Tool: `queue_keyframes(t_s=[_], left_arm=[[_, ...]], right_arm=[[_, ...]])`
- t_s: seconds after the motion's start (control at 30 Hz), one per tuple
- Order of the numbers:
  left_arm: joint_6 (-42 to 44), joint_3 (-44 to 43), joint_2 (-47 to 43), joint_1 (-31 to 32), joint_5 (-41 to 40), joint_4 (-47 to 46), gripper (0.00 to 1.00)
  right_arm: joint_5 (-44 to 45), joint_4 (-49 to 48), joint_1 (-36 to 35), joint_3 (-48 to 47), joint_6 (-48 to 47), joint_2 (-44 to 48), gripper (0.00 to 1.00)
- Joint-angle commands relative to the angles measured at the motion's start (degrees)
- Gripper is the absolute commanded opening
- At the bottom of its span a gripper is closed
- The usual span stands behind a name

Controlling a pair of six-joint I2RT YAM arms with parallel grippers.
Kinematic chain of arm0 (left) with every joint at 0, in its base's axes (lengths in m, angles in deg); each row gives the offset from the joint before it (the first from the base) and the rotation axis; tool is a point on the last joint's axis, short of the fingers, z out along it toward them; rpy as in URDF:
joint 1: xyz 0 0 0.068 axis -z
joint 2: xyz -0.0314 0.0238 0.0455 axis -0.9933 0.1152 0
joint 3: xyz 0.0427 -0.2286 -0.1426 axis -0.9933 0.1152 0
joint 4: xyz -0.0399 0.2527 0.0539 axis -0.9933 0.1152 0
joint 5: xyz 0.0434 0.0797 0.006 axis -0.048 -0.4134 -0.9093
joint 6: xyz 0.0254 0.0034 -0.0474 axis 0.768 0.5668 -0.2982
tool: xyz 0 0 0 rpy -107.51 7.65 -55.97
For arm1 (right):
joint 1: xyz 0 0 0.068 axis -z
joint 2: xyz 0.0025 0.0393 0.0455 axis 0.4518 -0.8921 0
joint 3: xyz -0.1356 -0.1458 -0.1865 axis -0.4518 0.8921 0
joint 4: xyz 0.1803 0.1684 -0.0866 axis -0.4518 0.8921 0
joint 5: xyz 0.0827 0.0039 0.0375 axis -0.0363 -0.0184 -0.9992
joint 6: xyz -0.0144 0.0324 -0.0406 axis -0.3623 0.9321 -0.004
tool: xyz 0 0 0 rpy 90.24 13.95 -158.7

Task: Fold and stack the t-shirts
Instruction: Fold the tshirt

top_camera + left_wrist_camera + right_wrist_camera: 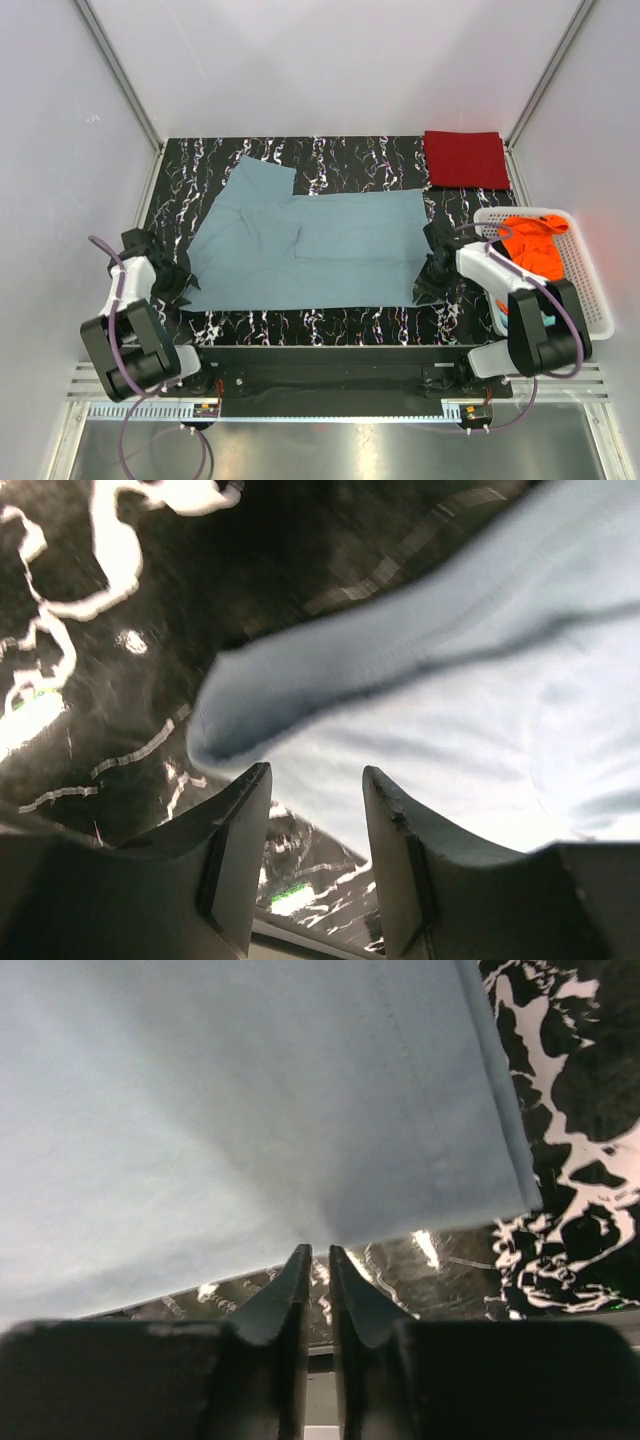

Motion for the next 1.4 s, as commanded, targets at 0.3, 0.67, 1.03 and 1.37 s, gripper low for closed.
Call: queue_keyframes(t_s=[0.3,0.67,1.03,1.37], left_arm=[[0.8,-6.6,3.3,4.4,-2.9,1.2,0.47],[1.4,-1.3,8.0,-1.5,-5.3,-2.3,0.47],[5.4,-13.0,-4.8,1.3,4.8,-0.6,0.49],[14.4,-39.6,20.3,13.3,12.6,-16.6,0.53]], right_arm=[[3.5,1.8,4.7,-5.5,-0.6,-4.0,0.43],[7.3,-0.5,13.0,-0.7,-3.1,-5.1,0.45],[-10.3,0.0,11.6,-19.5,-11.6,-1.8,0.61],[-9.7,1.3,11.6,-47.7,-14.7,-26.5,0.72]])
